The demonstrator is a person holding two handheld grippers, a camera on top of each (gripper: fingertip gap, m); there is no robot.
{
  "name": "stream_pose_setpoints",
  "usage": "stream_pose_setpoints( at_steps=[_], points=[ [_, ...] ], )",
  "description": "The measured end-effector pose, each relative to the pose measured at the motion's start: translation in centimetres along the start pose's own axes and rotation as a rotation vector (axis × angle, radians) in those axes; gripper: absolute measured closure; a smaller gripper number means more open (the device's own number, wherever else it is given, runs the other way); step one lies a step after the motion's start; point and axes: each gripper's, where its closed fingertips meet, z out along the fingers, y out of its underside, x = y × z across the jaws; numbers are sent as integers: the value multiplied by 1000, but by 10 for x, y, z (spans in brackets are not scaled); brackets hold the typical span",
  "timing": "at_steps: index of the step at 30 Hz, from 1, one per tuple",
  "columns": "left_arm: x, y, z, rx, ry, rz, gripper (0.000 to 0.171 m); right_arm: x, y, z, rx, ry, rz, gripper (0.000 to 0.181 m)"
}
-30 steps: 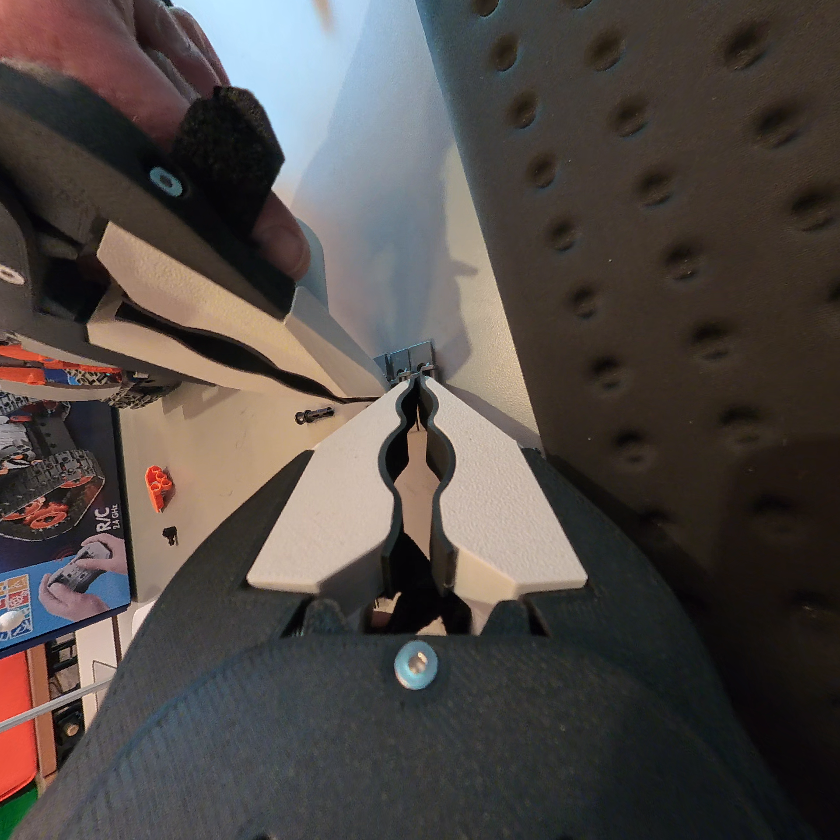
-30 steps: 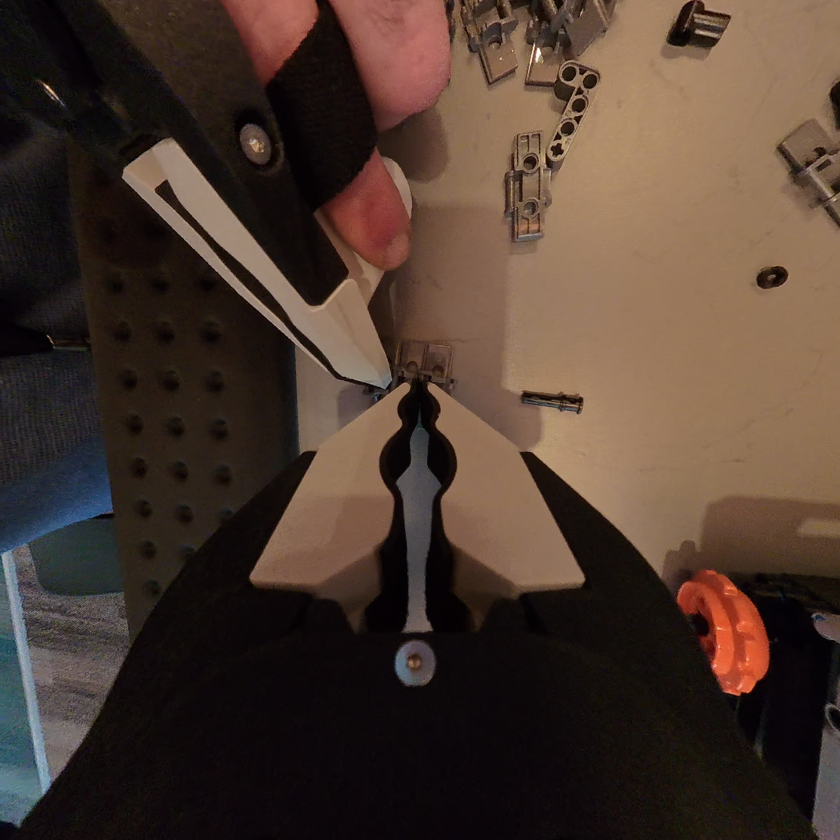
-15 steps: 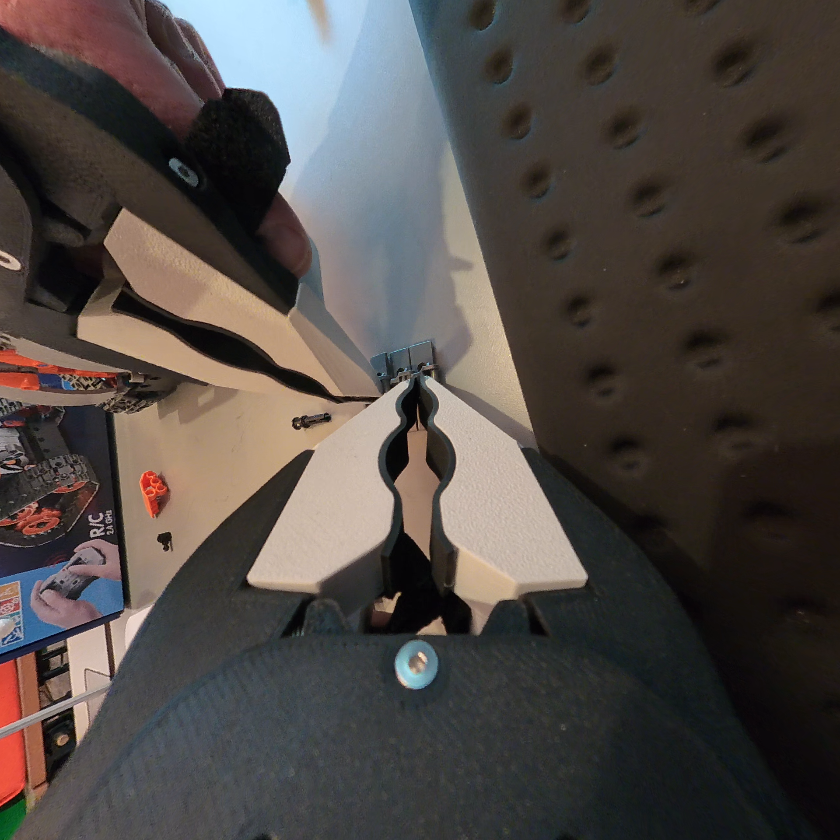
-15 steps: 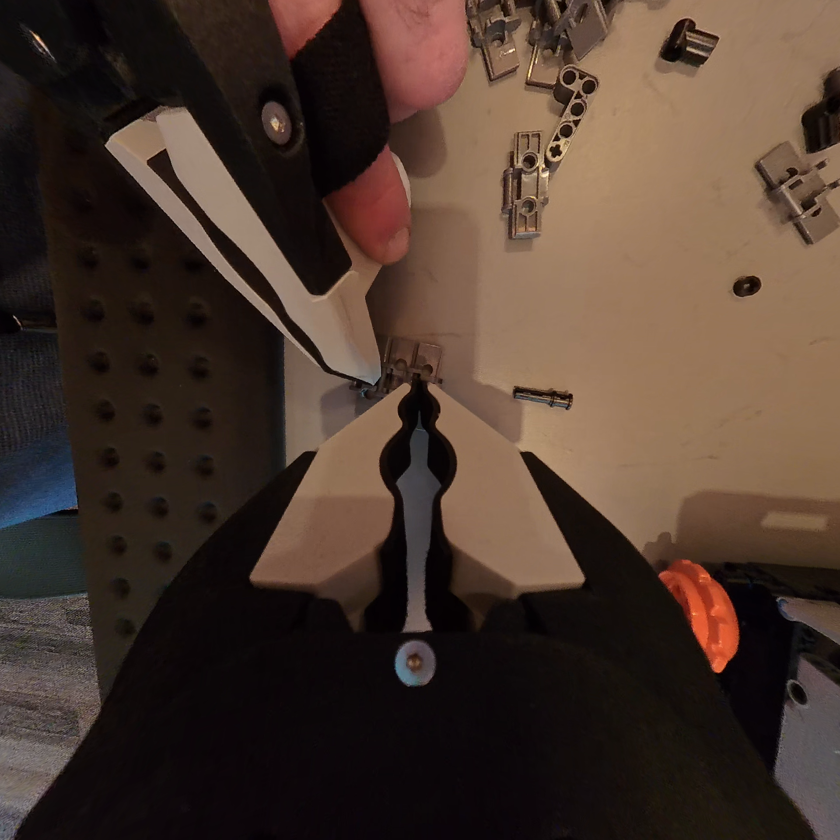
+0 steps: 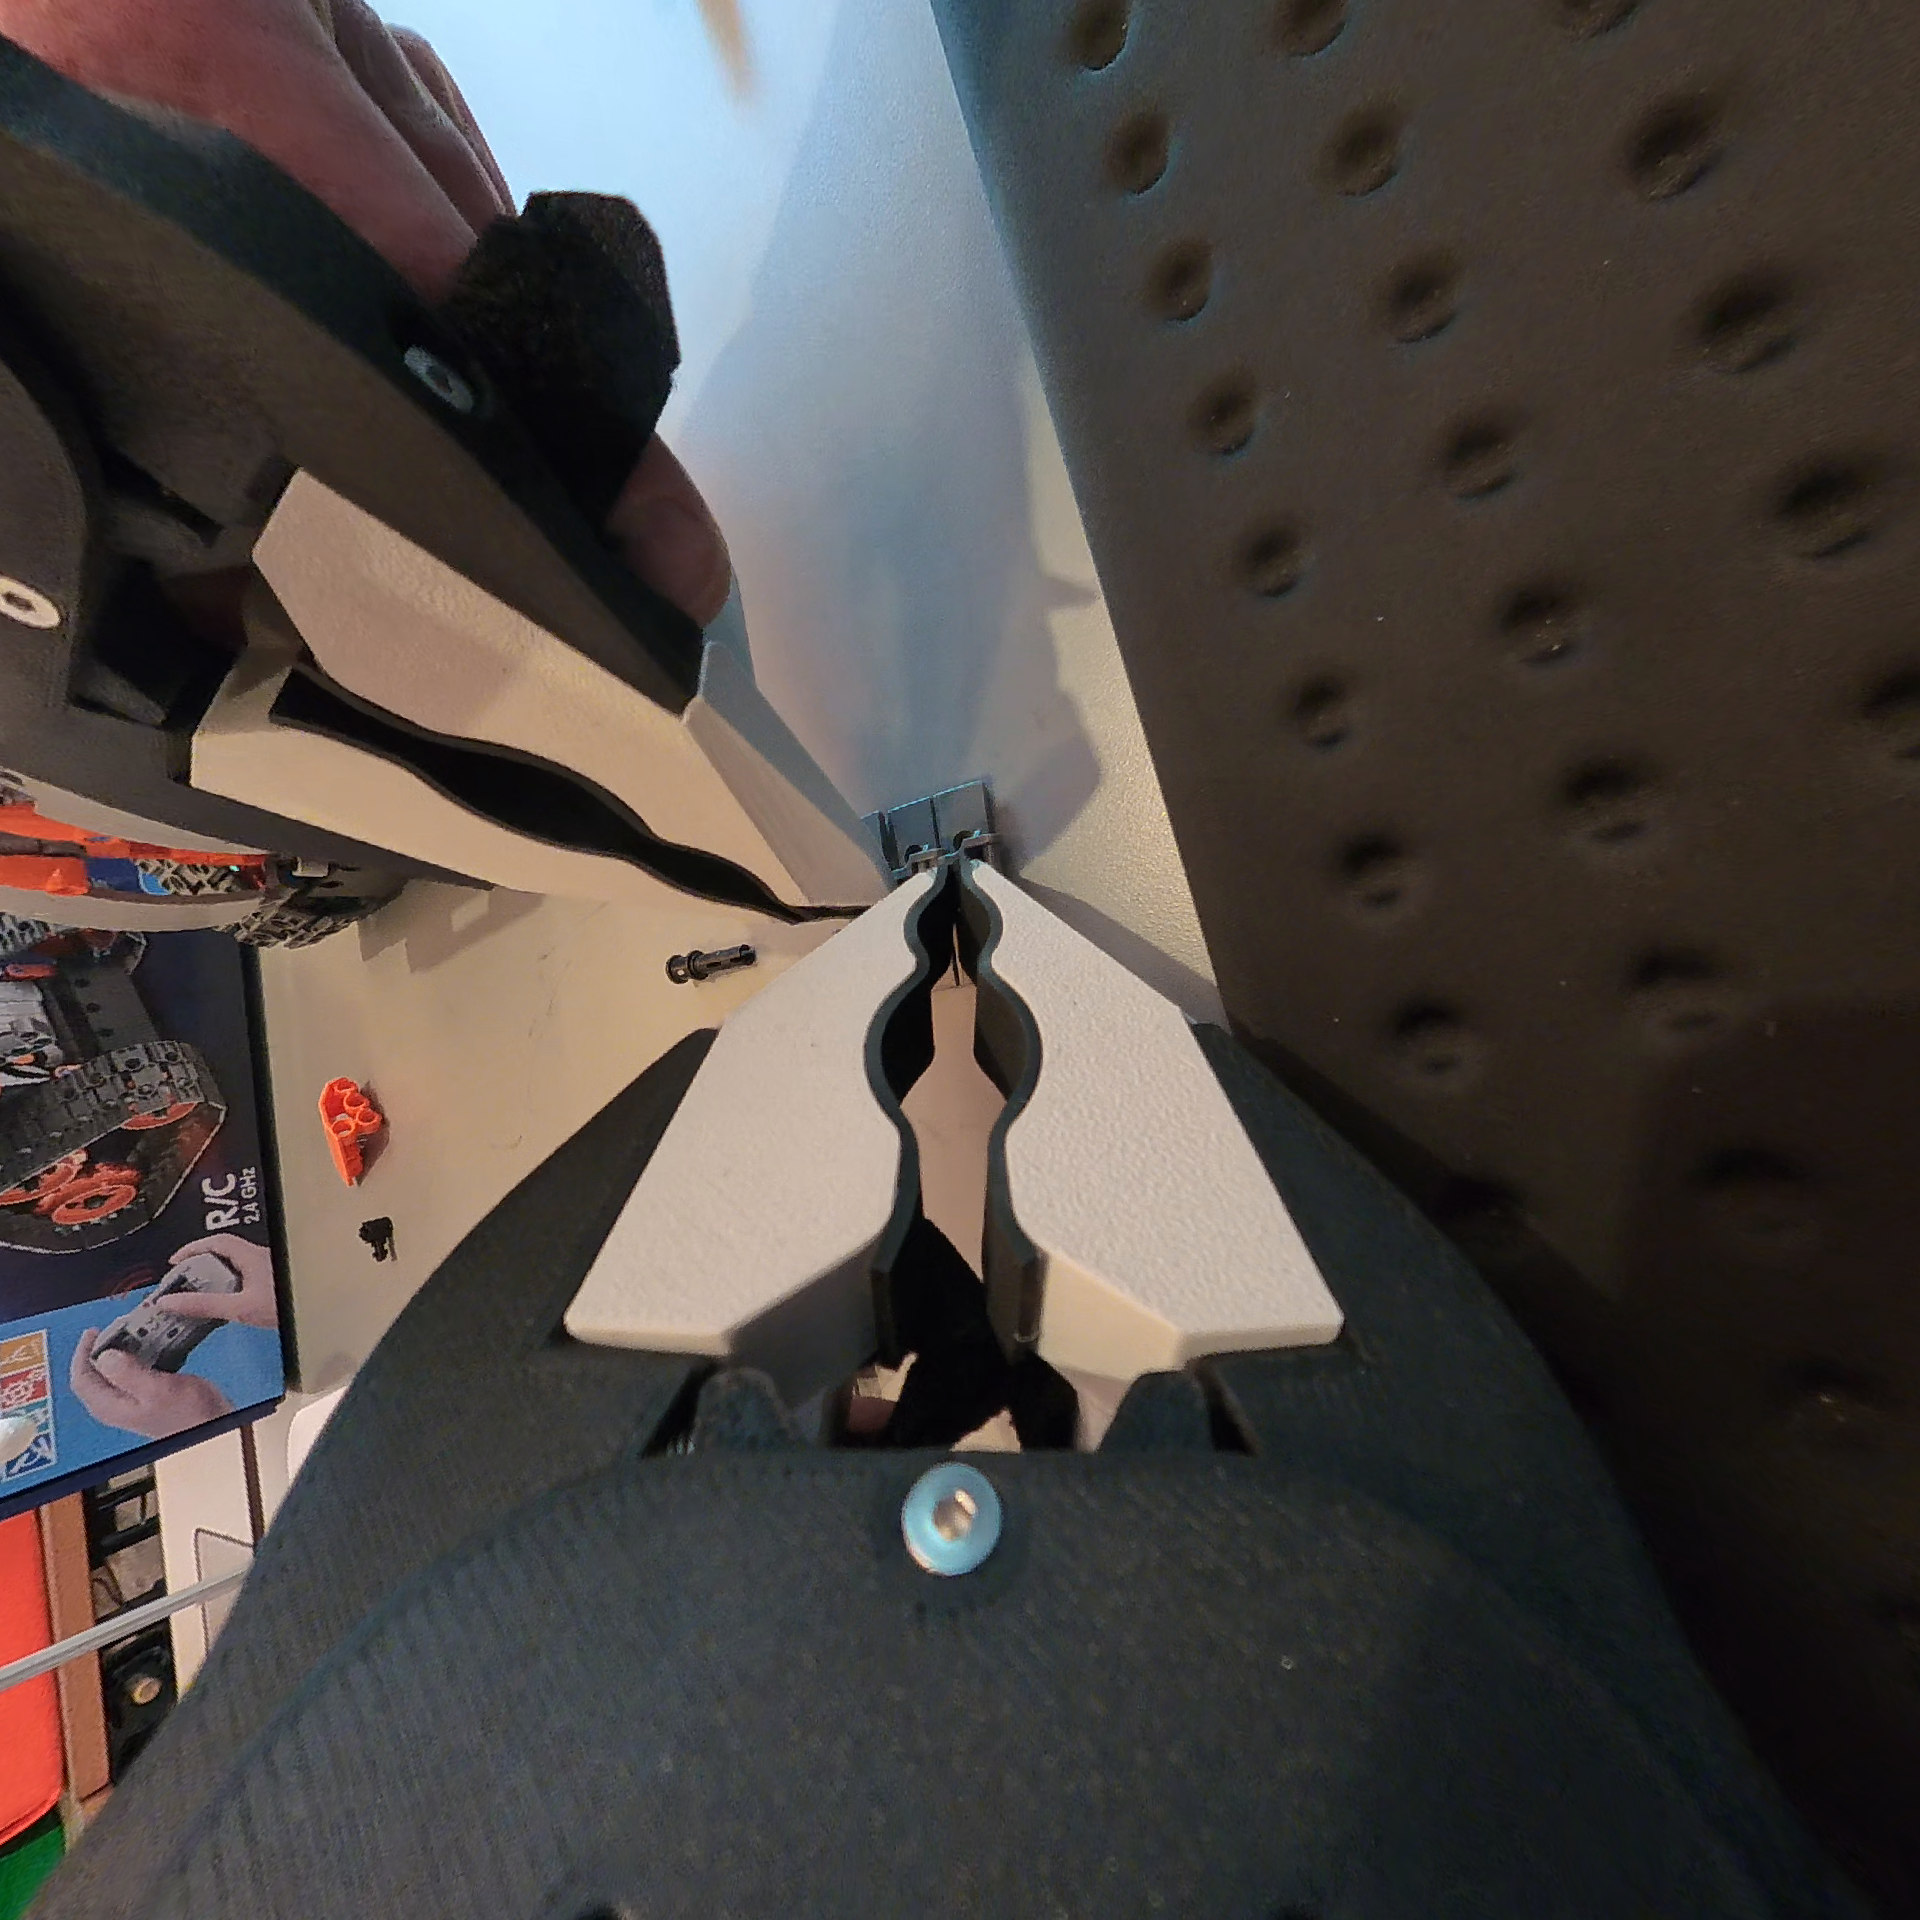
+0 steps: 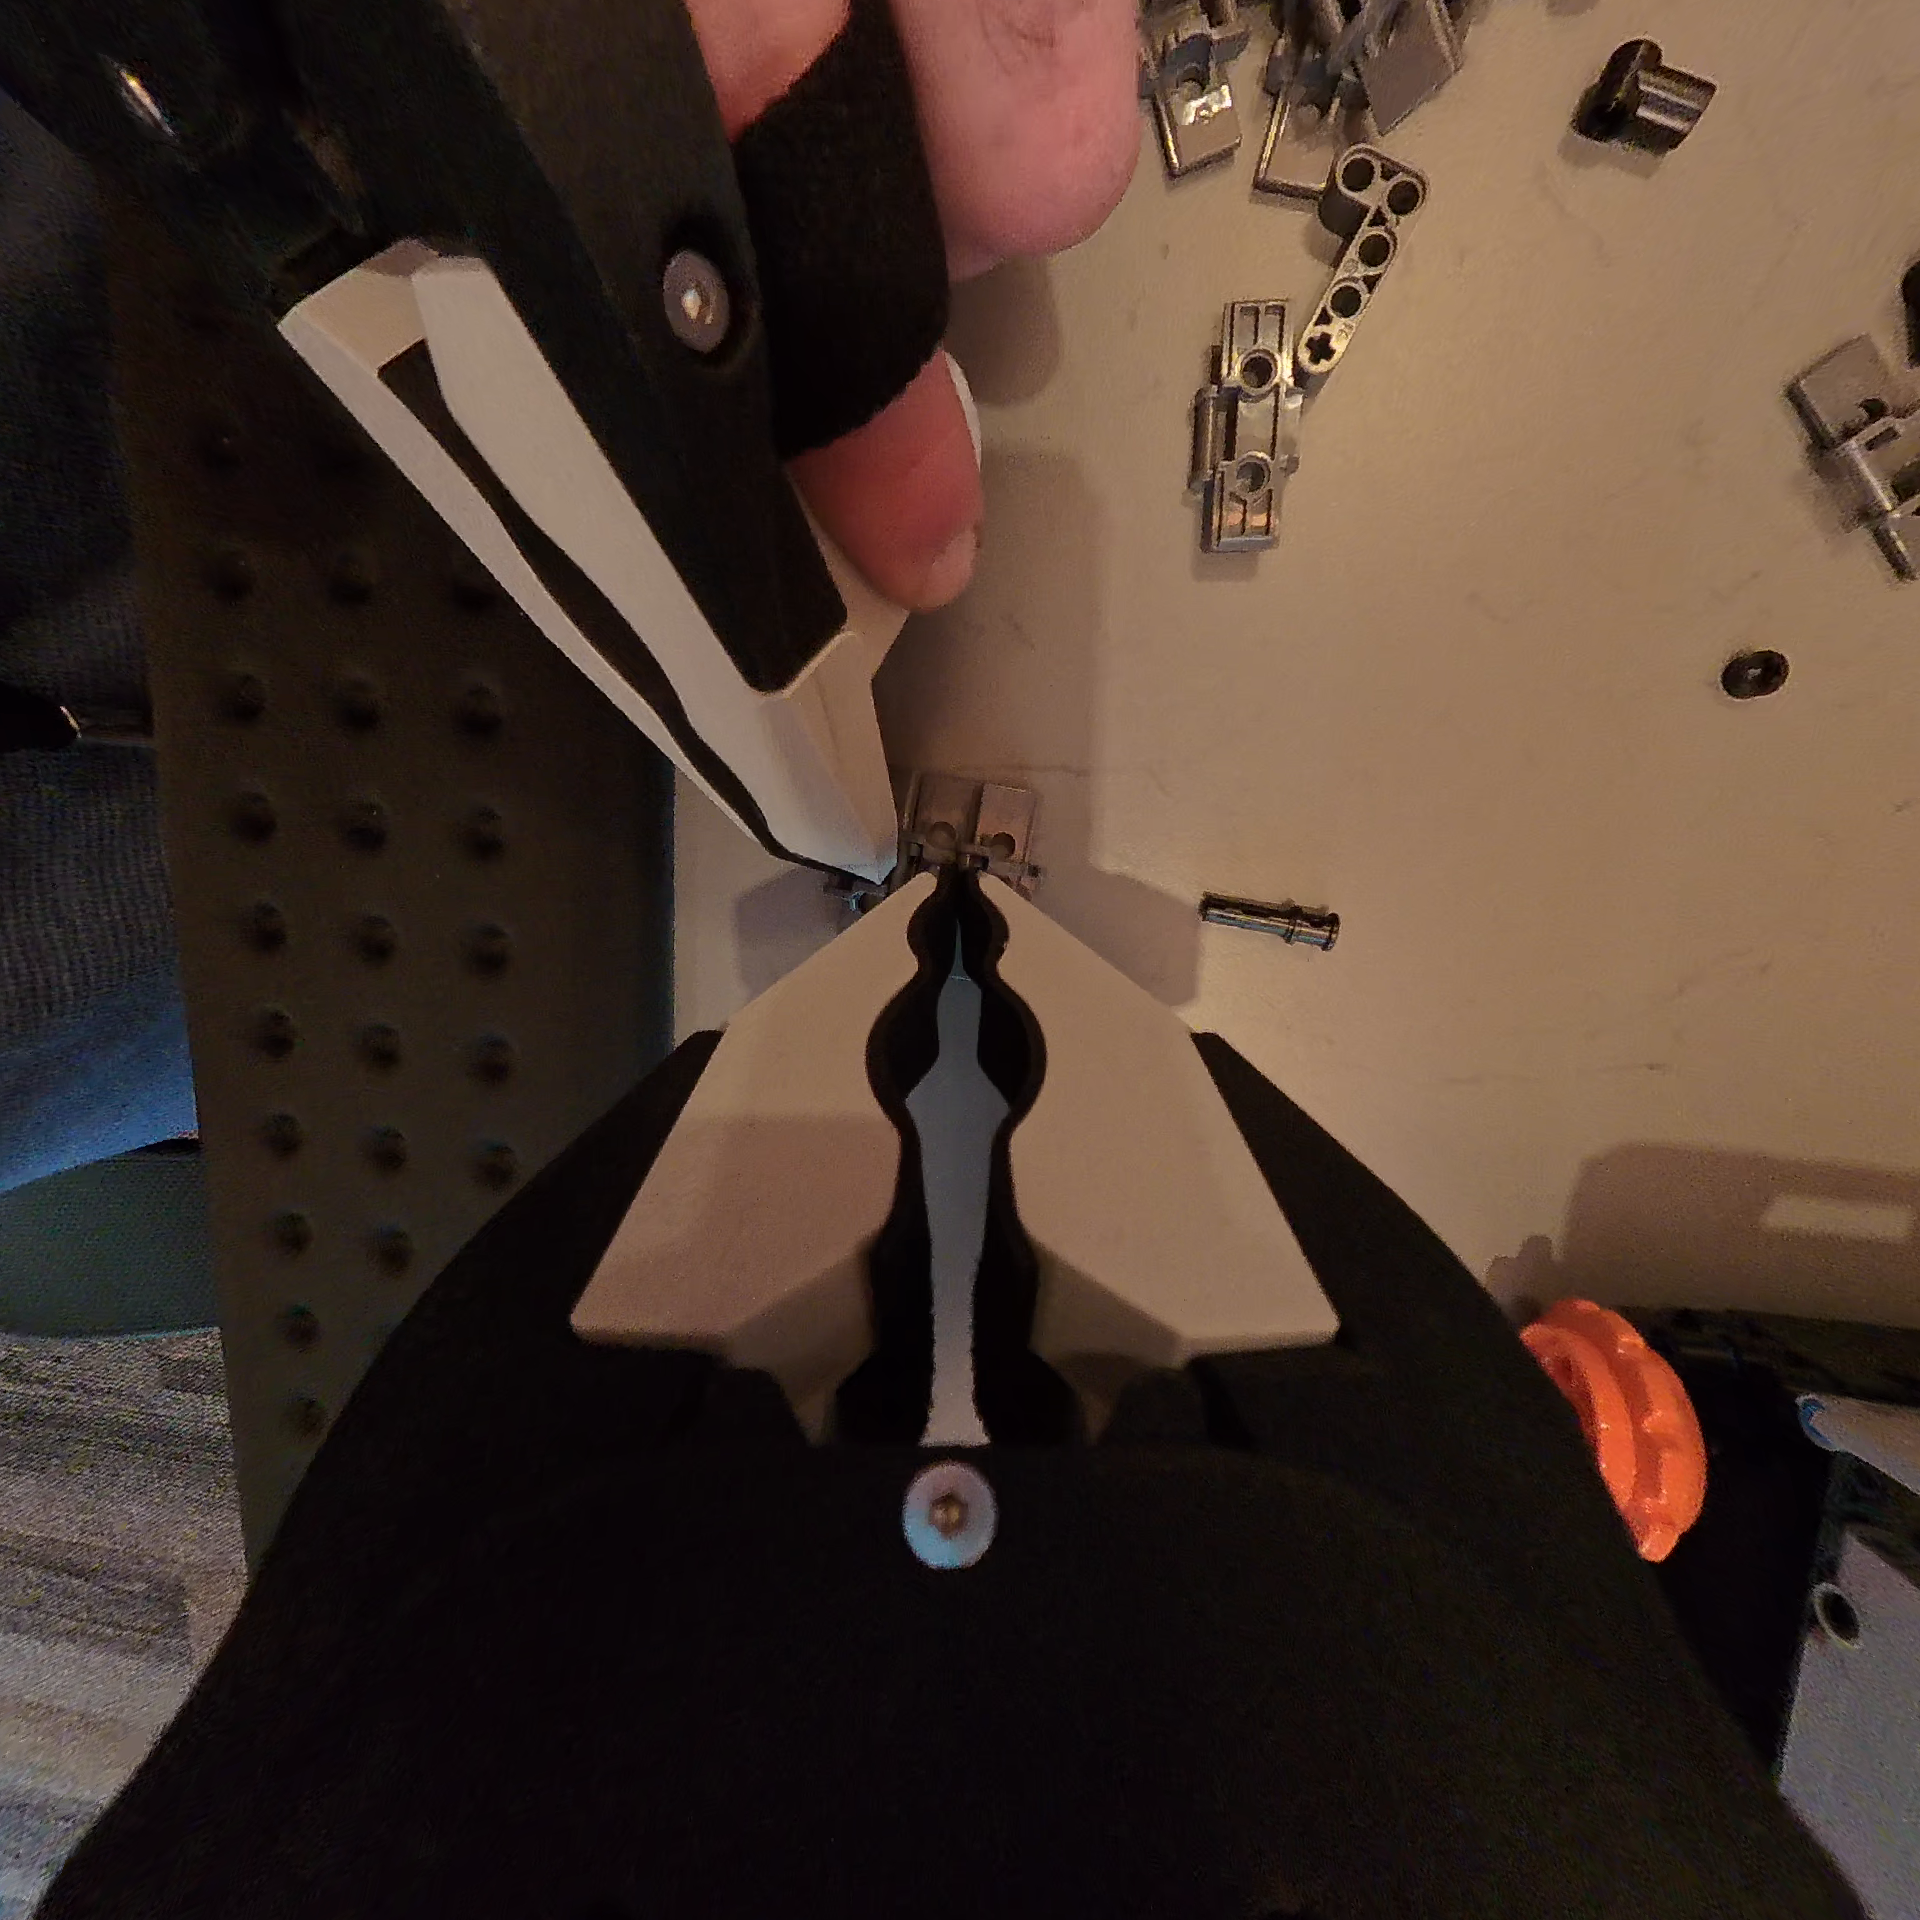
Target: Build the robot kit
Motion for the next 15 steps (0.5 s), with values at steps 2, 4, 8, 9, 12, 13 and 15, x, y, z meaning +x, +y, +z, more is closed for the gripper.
stream_pose_setpoints(
  at_steps=[2,4,8,9,12,13,15],
  points=[
    [0,0,0,0,-2,1,171,0,0,0,-8,2,2,181],
    [0,0,0,1,-3,-1,171,0,0,0,-4,-5,6,181],
    [0,0,0,2,-5,-2,171,0,-1,-1,28,-25,43,181],
    [0,0,0,2,-3,-2,171,0,-1,-1,41,-34,56,181],
    [0,0,0,4,-3,-3,171,0,-1,-1,88,-57,94,181],
    [0,0,0,4,-4,-4,171,0,-1,-1,99,-57,102,181],
    [0,0,0,4,-6,-3,171,0,-2,-1,123,-57,117,181]
  ],
)
